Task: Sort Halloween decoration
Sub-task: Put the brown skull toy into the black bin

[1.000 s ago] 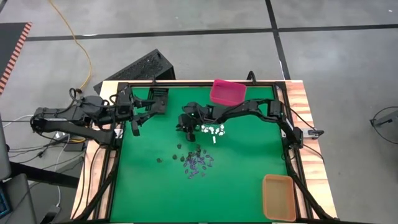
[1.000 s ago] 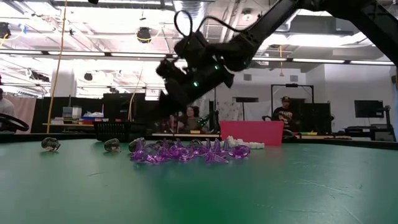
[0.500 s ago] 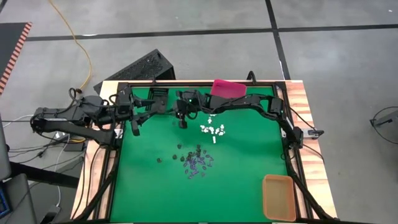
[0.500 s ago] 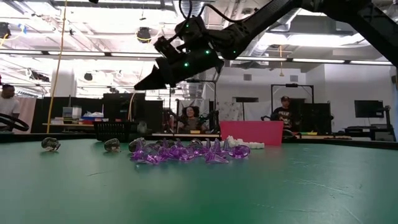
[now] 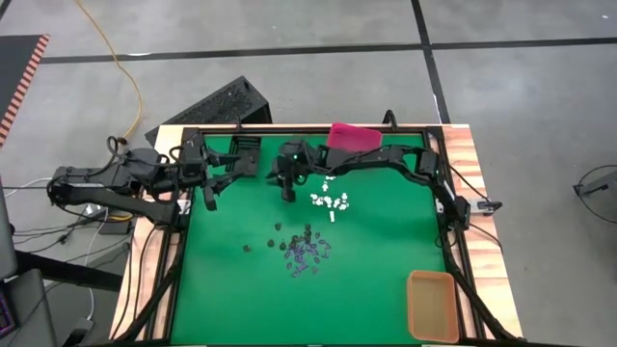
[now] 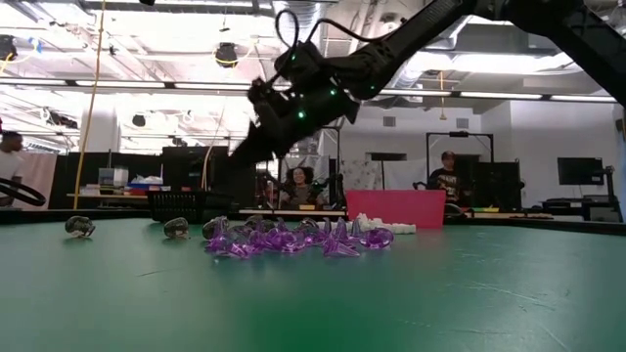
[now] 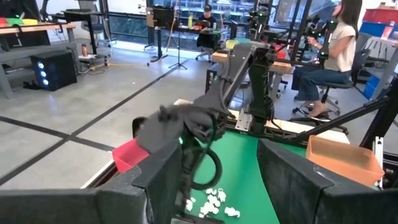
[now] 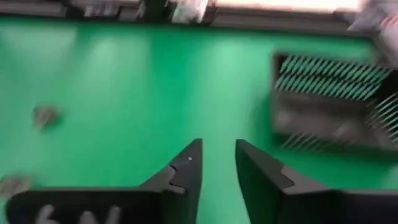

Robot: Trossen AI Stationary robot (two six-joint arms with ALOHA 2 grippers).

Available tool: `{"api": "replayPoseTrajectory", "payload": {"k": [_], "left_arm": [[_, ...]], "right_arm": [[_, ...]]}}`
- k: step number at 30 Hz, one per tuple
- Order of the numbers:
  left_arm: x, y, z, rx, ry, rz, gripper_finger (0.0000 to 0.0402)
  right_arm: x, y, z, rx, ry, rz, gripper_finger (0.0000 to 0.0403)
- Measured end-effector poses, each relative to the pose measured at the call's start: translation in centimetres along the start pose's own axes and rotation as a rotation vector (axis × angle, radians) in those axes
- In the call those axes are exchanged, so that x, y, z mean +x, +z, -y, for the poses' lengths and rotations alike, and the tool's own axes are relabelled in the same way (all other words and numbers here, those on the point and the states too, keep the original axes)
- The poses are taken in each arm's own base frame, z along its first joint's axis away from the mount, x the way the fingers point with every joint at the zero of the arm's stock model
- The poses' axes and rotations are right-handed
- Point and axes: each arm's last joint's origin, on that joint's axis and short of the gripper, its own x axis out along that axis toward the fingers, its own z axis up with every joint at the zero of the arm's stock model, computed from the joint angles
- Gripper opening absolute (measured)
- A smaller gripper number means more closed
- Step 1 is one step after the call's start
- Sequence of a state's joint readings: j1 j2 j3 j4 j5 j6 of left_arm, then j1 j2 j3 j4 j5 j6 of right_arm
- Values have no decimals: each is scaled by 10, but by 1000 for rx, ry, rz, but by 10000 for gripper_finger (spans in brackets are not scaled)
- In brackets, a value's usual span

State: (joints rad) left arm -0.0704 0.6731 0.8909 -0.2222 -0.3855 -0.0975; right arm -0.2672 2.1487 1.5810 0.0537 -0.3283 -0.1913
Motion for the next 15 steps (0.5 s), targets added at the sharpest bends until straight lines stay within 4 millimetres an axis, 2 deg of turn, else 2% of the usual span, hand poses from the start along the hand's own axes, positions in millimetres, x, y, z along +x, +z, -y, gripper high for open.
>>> {"api": "replayPoseTrajectory", "payload": {"k": [2, 4, 10, 12, 15], "left_arm": [[0, -1, 0, 4, 1, -11, 201], [0, -2, 0, 17, 2, -20, 201], [0, -2, -1, 32, 16, -17, 201], [0, -1, 0, 29, 16, -10, 201], [0, -1, 0, 29, 15, -10, 201]], "right_arm": [[1, -5, -5, 19, 72, -35, 159], [-1, -2, -9, 28, 112, -25, 175], [-41, 33, -12, -52, 105, 4, 189], [-53, 34, -9, -68, 107, -49, 189], [-65, 24, -4, -57, 150, -155, 189]]}}
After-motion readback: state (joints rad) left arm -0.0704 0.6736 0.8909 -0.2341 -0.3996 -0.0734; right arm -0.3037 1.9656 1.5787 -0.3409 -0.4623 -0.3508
